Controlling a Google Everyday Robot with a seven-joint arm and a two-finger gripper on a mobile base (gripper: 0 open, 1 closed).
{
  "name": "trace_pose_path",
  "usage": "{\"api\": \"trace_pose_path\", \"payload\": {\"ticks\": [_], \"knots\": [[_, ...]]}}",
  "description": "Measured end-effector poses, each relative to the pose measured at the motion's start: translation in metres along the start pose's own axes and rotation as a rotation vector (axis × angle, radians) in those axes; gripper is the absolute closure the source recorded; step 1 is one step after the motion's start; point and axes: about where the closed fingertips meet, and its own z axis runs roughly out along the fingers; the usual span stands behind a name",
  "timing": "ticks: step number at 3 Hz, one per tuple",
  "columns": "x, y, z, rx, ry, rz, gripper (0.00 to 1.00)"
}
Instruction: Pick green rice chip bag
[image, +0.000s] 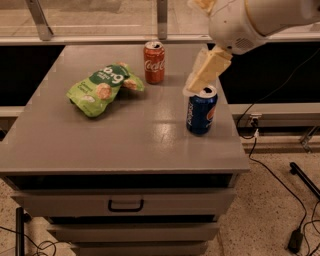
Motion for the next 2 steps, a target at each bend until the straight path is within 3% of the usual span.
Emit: {"api": "trace_pose_path", "payload": {"ticks": [2], "knots": [[-0.056, -0.020, 0.057, 0.073, -0.100, -0.037, 0.00]]}}
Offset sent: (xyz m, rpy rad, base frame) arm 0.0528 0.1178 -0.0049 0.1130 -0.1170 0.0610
